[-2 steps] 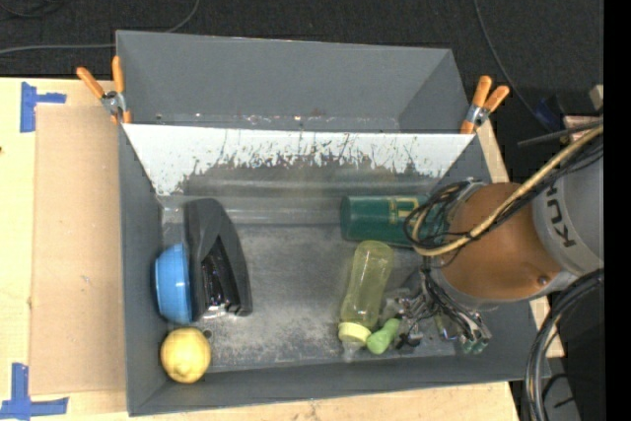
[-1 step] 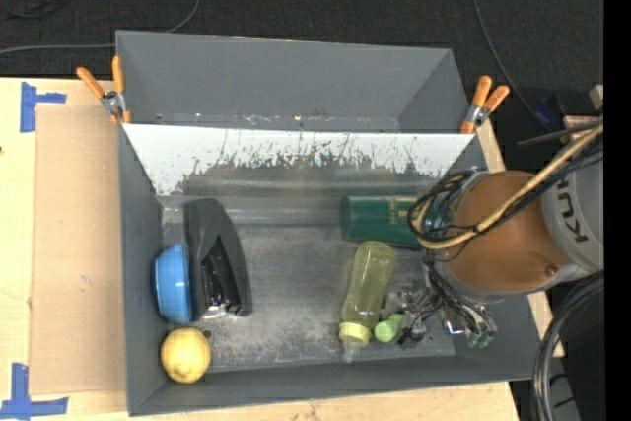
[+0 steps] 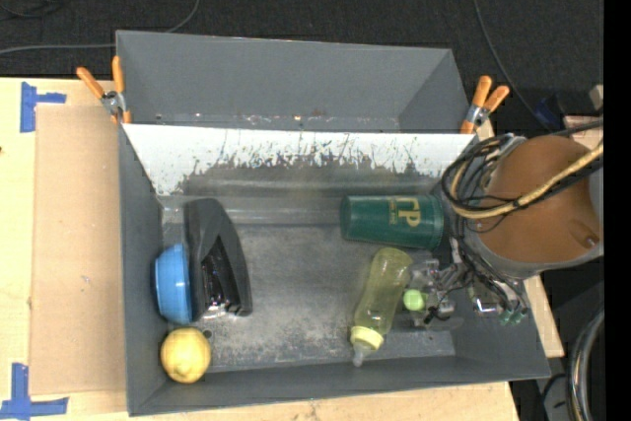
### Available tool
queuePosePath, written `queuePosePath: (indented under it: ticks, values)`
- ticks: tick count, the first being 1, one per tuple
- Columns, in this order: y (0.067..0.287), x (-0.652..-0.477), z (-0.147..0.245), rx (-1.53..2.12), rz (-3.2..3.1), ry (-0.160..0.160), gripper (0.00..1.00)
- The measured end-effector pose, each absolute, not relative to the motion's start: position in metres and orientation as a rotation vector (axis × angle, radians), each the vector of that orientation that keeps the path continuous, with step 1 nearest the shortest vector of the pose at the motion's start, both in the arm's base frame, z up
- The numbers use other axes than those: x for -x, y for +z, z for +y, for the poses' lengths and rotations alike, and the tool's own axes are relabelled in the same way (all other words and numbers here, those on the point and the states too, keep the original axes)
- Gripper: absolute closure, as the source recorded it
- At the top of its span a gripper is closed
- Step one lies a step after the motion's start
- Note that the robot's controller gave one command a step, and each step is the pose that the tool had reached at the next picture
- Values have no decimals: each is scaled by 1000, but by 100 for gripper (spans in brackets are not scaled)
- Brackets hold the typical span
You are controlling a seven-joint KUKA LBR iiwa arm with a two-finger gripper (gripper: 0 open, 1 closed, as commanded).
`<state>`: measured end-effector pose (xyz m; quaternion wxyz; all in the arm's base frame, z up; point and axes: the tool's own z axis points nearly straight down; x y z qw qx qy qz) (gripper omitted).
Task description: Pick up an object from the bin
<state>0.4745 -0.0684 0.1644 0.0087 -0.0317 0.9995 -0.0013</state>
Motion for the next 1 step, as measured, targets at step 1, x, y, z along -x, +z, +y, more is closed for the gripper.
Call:
queuePosePath:
  ticks: [1]
  values:
    - [229,-474,-51,103,3131,1,100]
